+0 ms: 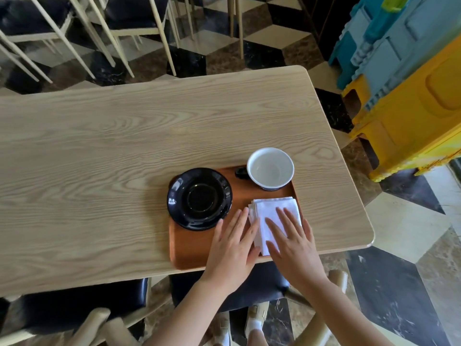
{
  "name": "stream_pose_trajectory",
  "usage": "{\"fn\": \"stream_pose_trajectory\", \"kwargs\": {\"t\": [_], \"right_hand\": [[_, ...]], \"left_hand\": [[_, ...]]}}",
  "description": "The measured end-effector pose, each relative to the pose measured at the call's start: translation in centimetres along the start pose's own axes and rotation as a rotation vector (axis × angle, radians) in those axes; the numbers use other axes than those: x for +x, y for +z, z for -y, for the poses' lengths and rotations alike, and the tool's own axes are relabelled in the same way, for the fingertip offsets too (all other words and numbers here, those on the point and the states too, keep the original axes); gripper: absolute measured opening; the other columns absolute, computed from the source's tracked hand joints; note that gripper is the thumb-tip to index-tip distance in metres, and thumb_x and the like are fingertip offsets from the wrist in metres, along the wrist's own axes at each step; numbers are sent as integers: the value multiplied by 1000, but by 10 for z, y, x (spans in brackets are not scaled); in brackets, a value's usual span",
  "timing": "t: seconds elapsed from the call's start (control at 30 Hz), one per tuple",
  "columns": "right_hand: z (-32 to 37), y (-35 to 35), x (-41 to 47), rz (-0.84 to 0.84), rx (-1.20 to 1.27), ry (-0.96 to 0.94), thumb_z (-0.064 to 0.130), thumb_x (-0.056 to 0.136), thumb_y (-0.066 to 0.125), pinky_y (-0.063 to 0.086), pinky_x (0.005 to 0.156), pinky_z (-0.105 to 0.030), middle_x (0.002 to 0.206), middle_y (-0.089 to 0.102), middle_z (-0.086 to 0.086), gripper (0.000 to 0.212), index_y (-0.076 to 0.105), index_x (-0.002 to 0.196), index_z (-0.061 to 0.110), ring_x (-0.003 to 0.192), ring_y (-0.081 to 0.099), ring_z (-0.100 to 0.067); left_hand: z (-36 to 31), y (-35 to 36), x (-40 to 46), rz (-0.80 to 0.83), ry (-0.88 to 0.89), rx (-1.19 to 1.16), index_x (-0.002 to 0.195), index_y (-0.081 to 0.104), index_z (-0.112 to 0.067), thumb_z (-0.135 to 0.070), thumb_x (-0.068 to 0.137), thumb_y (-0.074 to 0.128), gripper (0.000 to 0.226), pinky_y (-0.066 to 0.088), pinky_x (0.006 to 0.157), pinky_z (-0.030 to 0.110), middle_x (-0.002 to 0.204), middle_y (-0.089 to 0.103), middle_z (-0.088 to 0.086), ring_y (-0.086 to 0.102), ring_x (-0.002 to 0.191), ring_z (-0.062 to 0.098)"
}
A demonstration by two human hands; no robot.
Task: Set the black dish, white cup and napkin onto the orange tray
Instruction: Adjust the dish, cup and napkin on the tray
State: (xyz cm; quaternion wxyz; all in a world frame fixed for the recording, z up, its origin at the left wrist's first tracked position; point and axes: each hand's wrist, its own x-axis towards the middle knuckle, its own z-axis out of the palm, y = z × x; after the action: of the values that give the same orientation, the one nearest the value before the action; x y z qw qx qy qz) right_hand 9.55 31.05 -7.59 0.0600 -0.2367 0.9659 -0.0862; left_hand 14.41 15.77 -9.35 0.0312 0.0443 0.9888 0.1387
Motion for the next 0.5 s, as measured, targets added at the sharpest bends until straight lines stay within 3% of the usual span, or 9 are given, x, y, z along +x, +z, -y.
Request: {"fn": "stream_pose_trajectory", "kwargs": {"t": [0.07, 0.13, 0.27, 0.37, 0.5], "right_hand": [[17, 1, 7, -4, 31, -51, 25, 77, 71, 42, 93, -59, 132, 55, -17, 49, 58, 122, 13, 123, 50, -33], [34, 2, 15, -5, 50, -117, 22, 72, 75, 42, 93, -59, 136, 51, -14, 56, 56, 124, 13, 125, 47, -32], [58, 9, 30, 21, 41, -243, 22, 79, 67, 37, 101, -55, 143, 45, -11, 52, 51, 128, 16, 133, 37, -29], [63, 19, 35, 81, 58, -271, 26, 92, 48, 17, 113, -50, 151, 30, -8, 47, 38, 138, 19, 141, 18, -24], [64, 19, 37, 29, 41, -279, 22, 89, 55, 24, 110, -52, 142, 44, -12, 44, 48, 132, 14, 136, 32, -27]], "left_hand": [[15, -10, -11, -39, -40, 4, 141, 30, -21, -37, 90, 46, 56, 21, 110, 52, 153, 27, 10, 22, 141, 21], [34, -18, -24, -53, -96, 42, 140, 33, -20, -38, 89, 47, 56, 22, 108, 54, 151, 32, 11, 26, 139, 22], [66, -27, -44, 0, -193, 106, 137, 40, -17, -38, 89, 49, 53, 26, 106, 59, 147, 37, 17, 32, 136, 29], [77, -27, -52, 29, -241, 116, 138, 39, -19, -38, 90, 51, 53, 27, 106, 58, 147, 37, 16, 30, 137, 30], [80, -24, -55, 46, -234, 59, 143, 28, -23, -39, 95, 40, 52, 27, 110, 50, 153, 26, 14, 15, 143, 27]]}}
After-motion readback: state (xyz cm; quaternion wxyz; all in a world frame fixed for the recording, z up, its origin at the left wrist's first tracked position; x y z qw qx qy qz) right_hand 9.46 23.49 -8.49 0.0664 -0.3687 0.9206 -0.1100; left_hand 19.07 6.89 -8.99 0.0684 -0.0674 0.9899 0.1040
